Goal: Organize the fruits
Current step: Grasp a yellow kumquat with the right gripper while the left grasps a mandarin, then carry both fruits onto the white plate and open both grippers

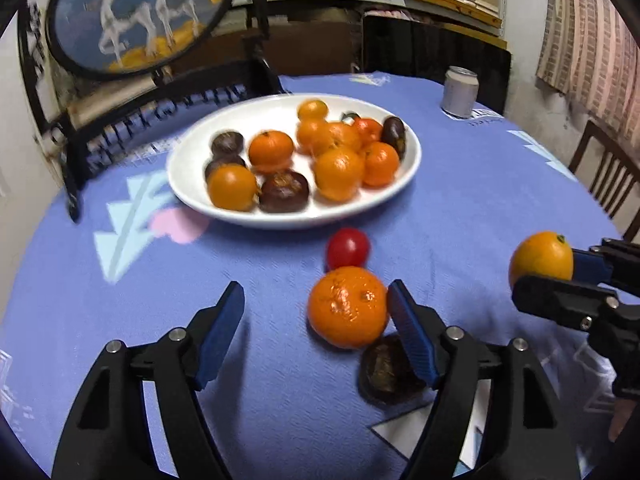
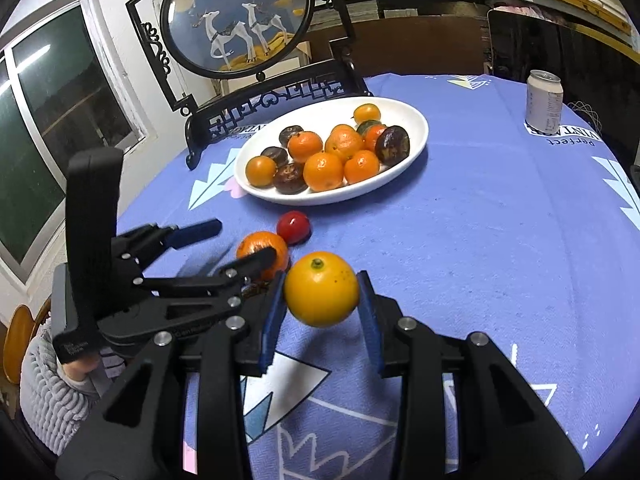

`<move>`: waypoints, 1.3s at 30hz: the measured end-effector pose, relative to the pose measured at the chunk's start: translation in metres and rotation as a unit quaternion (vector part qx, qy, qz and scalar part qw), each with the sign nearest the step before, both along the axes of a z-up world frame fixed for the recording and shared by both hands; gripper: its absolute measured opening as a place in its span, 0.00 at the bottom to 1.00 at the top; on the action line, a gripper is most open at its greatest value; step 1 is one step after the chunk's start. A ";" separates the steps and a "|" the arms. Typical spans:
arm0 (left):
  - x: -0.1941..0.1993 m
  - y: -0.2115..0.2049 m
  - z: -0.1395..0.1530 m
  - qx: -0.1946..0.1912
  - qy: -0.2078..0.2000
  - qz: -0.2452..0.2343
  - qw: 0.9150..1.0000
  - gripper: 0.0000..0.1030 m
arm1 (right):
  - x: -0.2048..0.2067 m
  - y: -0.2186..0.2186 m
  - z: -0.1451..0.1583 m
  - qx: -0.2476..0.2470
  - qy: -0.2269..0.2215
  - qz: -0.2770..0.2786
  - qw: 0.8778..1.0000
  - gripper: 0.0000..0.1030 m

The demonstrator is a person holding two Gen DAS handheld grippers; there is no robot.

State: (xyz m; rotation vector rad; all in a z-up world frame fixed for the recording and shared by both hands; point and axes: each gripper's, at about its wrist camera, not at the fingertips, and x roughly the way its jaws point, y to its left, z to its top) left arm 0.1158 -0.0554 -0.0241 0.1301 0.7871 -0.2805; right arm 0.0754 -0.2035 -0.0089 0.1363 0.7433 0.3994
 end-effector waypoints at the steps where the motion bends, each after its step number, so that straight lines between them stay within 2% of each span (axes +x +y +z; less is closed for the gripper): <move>1: 0.001 0.003 -0.001 -0.010 0.007 0.000 1.000 0.73 | 0.000 0.000 0.000 0.000 0.000 0.000 1.000 0.35; 7: 0.002 0.007 -0.003 -0.029 0.017 -0.005 0.999 0.71 | 0.000 -0.002 0.000 0.004 0.002 -0.002 1.000 0.35; 11: 0.001 -0.002 -0.006 -0.034 0.016 -0.028 0.999 0.57 | 0.001 -0.002 -0.001 0.006 0.004 -0.004 1.000 0.35; 13: 0.001 -0.012 -0.010 -0.019 0.017 -0.042 0.999 0.54 | 0.002 -0.002 -0.002 0.006 0.007 -0.004 1.000 0.35; 16: 0.000 -0.027 -0.014 0.000 0.017 -0.066 0.998 0.37 | 0.003 -0.003 -0.004 0.007 0.010 -0.006 1.000 0.35; 21: -0.001 -0.025 -0.013 0.007 0.005 -0.049 0.999 0.36 | 0.004 -0.004 -0.004 0.008 0.011 -0.010 1.000 0.35; 33: -0.008 0.004 0.017 0.007 -0.058 0.016 0.998 0.36 | 0.004 -0.003 -0.006 0.002 0.008 -0.014 1.000 0.35; 36: -0.006 0.009 0.025 0.025 -0.081 0.039 0.996 0.36 | 0.006 -0.002 -0.001 0.002 0.002 -0.016 1.000 0.35; 39: 0.006 0.013 0.037 0.023 -0.089 0.052 0.994 0.36 | 0.017 0.002 0.011 -0.003 -0.007 -0.016 1.000 0.35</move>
